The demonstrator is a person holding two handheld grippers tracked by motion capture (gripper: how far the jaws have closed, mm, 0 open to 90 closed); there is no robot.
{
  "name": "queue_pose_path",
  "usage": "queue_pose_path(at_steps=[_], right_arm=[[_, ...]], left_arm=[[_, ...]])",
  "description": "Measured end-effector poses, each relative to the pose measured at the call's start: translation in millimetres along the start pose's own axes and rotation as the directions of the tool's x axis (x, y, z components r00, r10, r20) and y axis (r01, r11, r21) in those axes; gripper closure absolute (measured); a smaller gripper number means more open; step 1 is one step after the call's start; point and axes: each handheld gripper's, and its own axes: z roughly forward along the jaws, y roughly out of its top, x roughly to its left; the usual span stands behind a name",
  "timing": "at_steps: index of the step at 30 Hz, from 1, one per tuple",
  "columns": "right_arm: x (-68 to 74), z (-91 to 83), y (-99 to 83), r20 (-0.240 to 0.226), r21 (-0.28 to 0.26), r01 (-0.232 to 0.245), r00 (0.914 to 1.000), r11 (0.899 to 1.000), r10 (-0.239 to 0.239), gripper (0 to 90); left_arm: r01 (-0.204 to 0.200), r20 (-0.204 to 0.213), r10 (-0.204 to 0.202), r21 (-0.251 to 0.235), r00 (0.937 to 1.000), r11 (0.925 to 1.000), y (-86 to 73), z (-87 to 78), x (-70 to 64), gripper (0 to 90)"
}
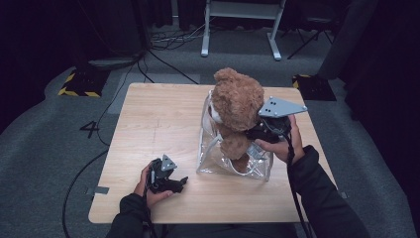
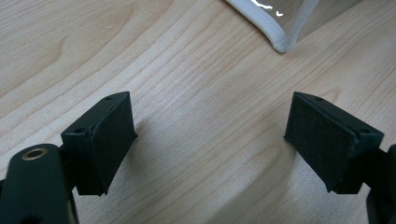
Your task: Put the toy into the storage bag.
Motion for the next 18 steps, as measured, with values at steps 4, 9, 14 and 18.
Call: queue_pose_path(at_steps=[4, 9, 14, 18], right_arm=[[-8.2, 7.6, -12.1, 0.001, 0.039, -0.046, 0.9989, 0.998, 0.046, 45.0], [-15.5, 14.9, -24.6, 0.007, 0.099, -0.067, 0.9977, 0.993, 0.067, 42.1], [-23.9, 16.0, -32.2, 0.008, 0.121, -0.091, 0.9958, 0.988, 0.091, 40.3], [-25.8, 16.9, -37.1, 0.007, 0.138, -0.097, 0.9952, 0.986, 0.097, 39.0]], left_arm=[[0.000, 0.001, 0.000, 0.000, 1.0000, 1.0000, 0.0, 0.0, 0.0, 15.9], [0.001, 0.002, -0.001, 0.000, 1.0000, 1.0000, 0.1, 0.1, -0.1, 15.9], [0.003, 0.003, -0.003, -0.001, 1.0000, 1.0000, 0.1, 0.2, -0.2, 15.9], [0.003, 0.003, -0.003, -0.001, 1.0000, 1.0000, 0.0, 0.2, -0.2, 15.9]])
